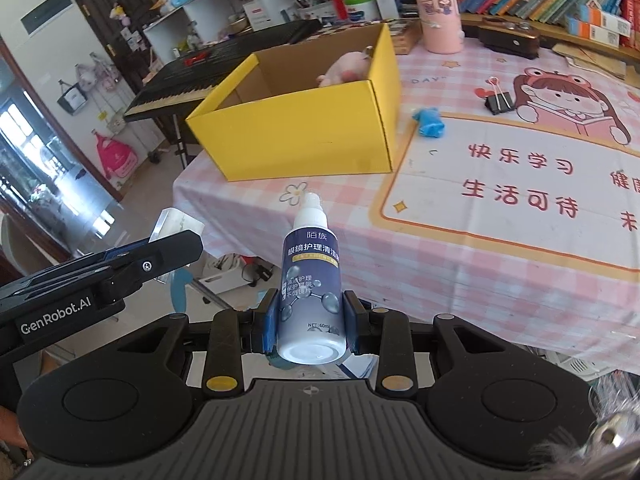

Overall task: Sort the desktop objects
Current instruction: 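Lower the plug with the left tool while the right tool lowers the spray bottle into the box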

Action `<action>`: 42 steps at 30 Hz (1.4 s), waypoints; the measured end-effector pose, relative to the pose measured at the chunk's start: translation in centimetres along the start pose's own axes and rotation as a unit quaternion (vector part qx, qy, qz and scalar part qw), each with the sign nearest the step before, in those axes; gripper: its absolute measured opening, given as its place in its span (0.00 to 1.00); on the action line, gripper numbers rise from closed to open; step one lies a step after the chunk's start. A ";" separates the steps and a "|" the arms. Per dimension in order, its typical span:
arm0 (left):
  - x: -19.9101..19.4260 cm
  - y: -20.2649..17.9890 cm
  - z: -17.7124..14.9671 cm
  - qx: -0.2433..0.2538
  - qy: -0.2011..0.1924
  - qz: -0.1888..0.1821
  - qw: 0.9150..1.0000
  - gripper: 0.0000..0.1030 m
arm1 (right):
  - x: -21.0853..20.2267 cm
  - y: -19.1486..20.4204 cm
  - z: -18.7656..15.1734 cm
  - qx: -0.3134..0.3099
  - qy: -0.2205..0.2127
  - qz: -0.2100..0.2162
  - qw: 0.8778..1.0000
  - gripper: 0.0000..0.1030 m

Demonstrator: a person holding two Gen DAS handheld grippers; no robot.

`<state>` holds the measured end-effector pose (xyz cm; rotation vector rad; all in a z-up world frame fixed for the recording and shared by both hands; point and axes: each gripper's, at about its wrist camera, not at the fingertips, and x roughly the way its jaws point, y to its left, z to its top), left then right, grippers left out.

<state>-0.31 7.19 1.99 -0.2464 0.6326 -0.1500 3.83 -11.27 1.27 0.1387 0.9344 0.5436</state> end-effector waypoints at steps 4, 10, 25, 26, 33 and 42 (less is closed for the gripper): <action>-0.5 0.4 0.0 -0.002 -0.004 0.003 1.000 0.24 | 0.0 0.7 0.0 -0.006 0.000 0.002 1.000 0.29; -1.0 0.9 0.1 -0.002 -0.010 0.005 1.000 0.24 | 0.1 1.5 0.1 -0.014 -0.002 0.004 1.000 0.29; -0.6 1.8 2.0 -0.010 -0.031 0.015 0.999 0.24 | 0.9 1.8 2.8 -0.034 -0.019 0.013 0.999 0.29; -0.4 1.9 2.4 -0.010 -0.033 0.016 0.999 0.24 | 1.0 1.9 3.3 -0.037 -0.024 0.014 0.999 0.29; 1.5 2.5 5.9 -0.004 -0.058 0.031 0.998 0.24 | 2.2 1.4 8.5 -0.053 -0.064 0.023 0.996 0.29; 6.2 3.3 11.0 0.009 -0.076 0.055 0.996 0.24 | 5.8 -0.2 15.5 -0.072 -0.083 0.027 0.994 0.29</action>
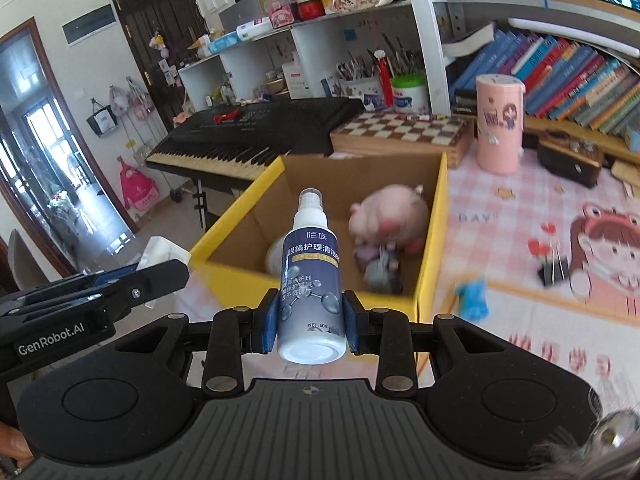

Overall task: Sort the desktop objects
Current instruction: 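Lower the plug with the left tool while the right tool lowers the spray bottle into the box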

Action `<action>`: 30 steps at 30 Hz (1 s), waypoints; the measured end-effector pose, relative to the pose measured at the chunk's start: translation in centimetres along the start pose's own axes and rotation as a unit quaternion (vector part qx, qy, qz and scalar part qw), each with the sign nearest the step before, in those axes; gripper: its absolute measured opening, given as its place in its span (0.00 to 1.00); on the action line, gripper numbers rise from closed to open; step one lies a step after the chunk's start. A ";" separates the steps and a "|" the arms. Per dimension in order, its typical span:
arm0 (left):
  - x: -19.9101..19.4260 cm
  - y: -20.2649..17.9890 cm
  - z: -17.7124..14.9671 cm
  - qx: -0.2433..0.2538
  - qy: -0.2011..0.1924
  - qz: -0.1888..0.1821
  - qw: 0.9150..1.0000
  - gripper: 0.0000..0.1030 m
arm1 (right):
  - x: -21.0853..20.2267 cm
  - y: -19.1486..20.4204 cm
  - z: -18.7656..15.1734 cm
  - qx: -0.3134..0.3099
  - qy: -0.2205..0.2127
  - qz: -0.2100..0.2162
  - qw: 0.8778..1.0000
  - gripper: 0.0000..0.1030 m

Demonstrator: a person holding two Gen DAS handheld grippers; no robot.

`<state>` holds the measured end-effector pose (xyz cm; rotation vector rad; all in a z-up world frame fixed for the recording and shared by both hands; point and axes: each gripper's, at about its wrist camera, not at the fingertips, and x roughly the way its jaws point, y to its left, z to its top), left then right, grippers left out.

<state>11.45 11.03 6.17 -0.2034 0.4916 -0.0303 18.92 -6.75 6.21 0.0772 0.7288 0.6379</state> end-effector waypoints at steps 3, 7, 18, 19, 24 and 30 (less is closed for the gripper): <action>2.5 0.3 0.9 0.000 0.006 0.011 1.000 0.24 | 2.0 -0.9 1.5 -0.008 0.004 0.000 1.000 0.29; 5.9 0.6 1.6 0.006 0.019 0.030 0.999 0.24 | 4.5 -1.9 3.0 -0.027 0.014 -0.001 1.000 0.29; 12.8 0.8 0.0 0.053 0.090 0.076 0.992 0.24 | 11.4 -3.2 5.1 -0.084 0.061 -0.004 0.995 0.29; 13.2 0.8 -0.2 0.054 0.095 0.077 0.991 0.24 | 11.9 -3.1 5.2 -0.090 0.067 -0.002 0.994 0.29; 14.4 0.7 -0.8 0.063 0.114 0.086 0.988 0.24 | 14.3 -2.5 5.5 -0.124 0.093 0.008 0.988 0.29; 14.9 0.5 -1.1 0.072 0.124 0.091 0.986 0.24 | 17.0 -2.2 6.0 -0.136 0.134 0.018 0.982 0.29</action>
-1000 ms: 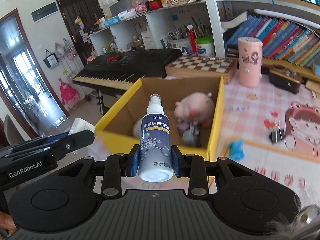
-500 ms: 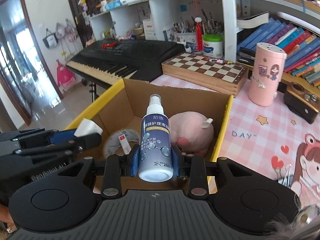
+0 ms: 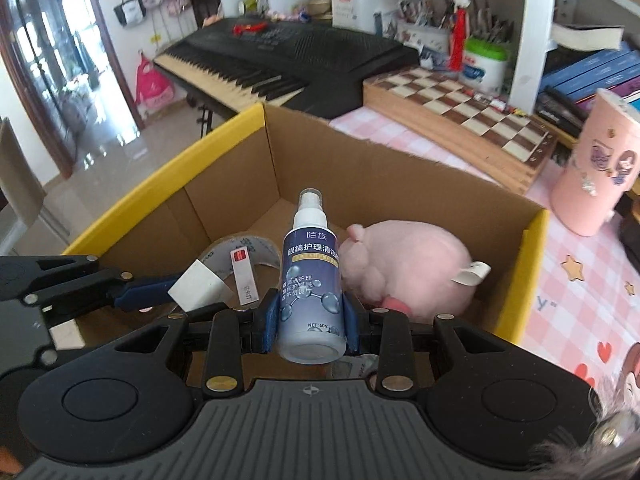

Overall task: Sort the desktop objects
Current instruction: 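Lower the plug with the left tool while the right tool lowers the spray bottle into the box, then open both tools to release the plug and spray bottle in the box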

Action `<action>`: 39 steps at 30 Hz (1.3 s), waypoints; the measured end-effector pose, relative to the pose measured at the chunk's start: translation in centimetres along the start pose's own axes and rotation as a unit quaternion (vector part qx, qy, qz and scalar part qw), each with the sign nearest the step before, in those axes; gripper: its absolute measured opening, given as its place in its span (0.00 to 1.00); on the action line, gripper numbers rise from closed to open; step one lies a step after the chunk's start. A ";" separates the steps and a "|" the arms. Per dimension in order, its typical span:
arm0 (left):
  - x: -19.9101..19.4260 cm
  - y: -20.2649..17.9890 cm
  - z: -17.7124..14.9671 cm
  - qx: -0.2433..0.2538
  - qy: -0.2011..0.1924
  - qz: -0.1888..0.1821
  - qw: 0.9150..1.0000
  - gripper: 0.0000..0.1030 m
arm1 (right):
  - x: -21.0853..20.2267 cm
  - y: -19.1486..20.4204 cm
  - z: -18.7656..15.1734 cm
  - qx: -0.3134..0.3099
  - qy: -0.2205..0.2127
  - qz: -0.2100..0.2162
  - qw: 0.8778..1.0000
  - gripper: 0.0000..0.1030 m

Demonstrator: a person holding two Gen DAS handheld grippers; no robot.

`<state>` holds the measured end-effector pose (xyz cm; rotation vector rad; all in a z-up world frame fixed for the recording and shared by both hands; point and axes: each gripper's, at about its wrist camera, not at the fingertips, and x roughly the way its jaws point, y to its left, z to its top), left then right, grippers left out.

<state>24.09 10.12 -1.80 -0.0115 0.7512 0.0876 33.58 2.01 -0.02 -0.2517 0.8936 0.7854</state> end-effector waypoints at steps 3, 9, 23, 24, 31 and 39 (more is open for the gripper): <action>0.0 -0.1 0.1 -0.001 -0.001 0.003 1.000 0.25 | 0.7 0.0 0.4 0.001 0.020 0.006 1.000 0.29; -0.2 -0.2 0.2 -0.002 -0.008 0.005 1.000 0.26 | 0.7 -0.2 0.1 0.003 0.026 0.008 1.000 0.30; -4.8 -0.5 0.9 -0.013 -0.077 0.013 0.997 0.50 | -5.3 -0.2 0.1 0.018 -0.091 -0.024 0.995 0.54; -5.2 -0.5 1.0 -0.014 -0.081 0.011 0.997 0.50 | -5.8 -0.1 0.0 0.022 -0.097 -0.026 0.995 0.54; -7.8 -0.5 1.0 -0.026 -0.113 0.019 0.993 0.65 | -9.7 0.2 -1.6 0.044 -0.144 -0.047 0.988 0.55; -10.8 0.1 0.2 -0.038 -0.134 0.038 0.989 0.79 | -13.3 0.6 -4.8 0.067 -0.174 -0.079 0.979 0.56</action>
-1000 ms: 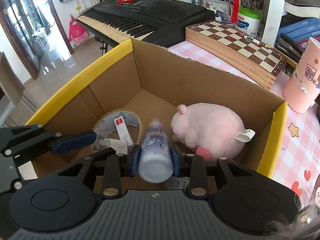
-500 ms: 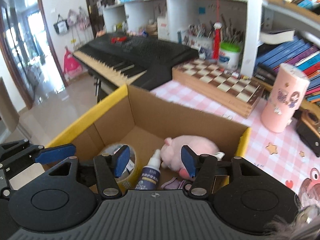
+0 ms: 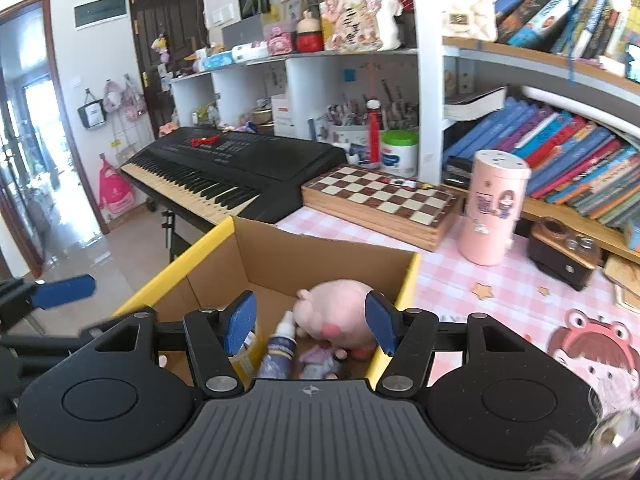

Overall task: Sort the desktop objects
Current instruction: 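Open both tools to release the plug and spray bottle in the box, then withdraw both tools from the yellow box back over the desk mat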

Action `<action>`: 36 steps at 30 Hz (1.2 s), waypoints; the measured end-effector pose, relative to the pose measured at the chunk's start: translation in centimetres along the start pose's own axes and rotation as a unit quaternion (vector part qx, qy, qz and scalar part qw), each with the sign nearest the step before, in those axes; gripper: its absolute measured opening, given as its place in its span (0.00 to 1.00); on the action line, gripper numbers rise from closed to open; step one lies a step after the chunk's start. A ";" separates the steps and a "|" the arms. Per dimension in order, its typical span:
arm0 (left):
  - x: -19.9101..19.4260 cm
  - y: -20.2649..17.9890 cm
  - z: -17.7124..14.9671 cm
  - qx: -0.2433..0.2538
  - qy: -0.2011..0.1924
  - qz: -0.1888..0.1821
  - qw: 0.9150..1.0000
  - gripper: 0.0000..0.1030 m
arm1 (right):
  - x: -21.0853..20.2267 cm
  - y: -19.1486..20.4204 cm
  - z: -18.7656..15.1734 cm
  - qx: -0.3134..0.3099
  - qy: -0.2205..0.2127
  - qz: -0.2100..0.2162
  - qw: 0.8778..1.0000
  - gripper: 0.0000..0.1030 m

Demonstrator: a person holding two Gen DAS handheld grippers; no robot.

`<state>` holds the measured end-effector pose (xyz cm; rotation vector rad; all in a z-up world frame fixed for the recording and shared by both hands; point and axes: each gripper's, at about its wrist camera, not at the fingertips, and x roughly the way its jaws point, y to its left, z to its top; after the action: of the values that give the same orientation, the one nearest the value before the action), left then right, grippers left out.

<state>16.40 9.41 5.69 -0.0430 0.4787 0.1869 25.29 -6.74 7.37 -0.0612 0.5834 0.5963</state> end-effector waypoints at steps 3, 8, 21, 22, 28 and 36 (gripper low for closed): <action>-1.2 0.4 -0.4 -0.005 -0.003 0.004 1.000 0.81 | -1.6 0.0 -1.0 0.006 -0.008 -0.014 1.000 0.56; -3.3 1.0 -1.1 -0.012 -0.010 0.010 1.000 0.84 | -4.3 0.4 -2.8 0.027 -0.028 -0.046 0.998 0.57; -8.2 1.8 -3.3 -0.016 -0.015 -0.008 1.000 0.85 | -10.0 2.5 -7.7 0.065 -0.044 -0.109 0.991 0.57; -8.4 1.8 -3.5 -0.016 -0.014 -0.009 1.000 0.85 | -10.3 2.8 -8.1 0.065 -0.043 -0.110 0.991 0.57; -9.8 1.9 -4.9 -0.017 -0.005 -0.017 1.000 0.85 | -11.5 4.7 -10.0 0.054 -0.036 -0.117 0.991 0.58; -11.1 2.0 -7.0 -0.012 0.013 -0.023 1.000 0.85 | -12.5 6.8 -12.9 0.039 -0.016 -0.119 0.992 0.58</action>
<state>3.23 8.91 4.62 -0.0807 0.5003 0.1480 6.78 -10.29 4.02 -0.0470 0.5589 0.3409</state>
